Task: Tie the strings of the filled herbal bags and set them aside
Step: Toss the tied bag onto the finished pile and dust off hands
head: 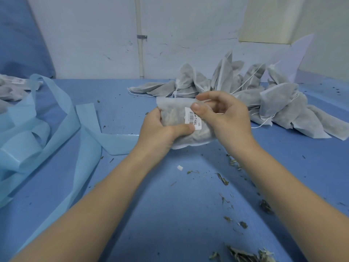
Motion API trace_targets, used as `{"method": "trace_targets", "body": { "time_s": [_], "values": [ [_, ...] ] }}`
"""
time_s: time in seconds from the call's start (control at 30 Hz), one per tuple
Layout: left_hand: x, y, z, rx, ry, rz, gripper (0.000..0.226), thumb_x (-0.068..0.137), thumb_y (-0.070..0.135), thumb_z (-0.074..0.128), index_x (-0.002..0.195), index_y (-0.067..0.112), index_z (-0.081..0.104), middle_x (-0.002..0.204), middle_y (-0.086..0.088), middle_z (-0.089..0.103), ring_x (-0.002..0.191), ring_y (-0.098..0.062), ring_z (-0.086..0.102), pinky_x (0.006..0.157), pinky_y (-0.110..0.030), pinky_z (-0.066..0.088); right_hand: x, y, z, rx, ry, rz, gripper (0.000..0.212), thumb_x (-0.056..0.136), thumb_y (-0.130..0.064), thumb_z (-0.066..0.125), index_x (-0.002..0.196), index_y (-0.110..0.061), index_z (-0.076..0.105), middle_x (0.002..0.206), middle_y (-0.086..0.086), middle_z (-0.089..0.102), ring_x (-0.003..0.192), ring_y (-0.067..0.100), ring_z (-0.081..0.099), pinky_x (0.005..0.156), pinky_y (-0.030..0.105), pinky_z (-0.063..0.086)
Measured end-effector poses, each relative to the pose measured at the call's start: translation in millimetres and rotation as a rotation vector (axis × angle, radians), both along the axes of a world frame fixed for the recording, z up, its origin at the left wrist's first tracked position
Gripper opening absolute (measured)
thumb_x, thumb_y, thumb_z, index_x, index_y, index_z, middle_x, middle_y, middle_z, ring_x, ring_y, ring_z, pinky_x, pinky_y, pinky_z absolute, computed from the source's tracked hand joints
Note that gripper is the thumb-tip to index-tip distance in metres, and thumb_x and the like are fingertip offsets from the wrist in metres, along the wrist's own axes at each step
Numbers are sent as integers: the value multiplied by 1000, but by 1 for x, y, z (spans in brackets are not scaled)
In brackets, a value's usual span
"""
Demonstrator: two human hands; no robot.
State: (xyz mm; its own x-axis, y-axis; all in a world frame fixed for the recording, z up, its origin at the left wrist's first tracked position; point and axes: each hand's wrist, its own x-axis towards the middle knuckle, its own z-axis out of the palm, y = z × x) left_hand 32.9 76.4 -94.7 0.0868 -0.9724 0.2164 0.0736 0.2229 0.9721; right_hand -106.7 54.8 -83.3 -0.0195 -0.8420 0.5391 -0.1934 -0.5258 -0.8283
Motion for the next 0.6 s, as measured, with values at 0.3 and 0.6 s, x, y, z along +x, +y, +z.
{"method": "trace_targets", "body": {
  "time_s": [0.3,0.6],
  "values": [
    [2,-7,3,111,272,248,18,77,21,74,90,10,70,88,-6,74,85,-24,70,81,-38,54,5,6,-4,158,12,137,58,75,-19,80,120,-36,47,111,-6,58,88,-3,62,78,16,51],
    [3,-4,9,137,341,338,23,81,30,67,89,8,66,91,-13,72,86,-31,70,79,-42,57,35,0,-5,395,-541,155,42,77,-2,74,97,-24,44,101,10,58,65,13,59,54,19,48]
  ]
}}
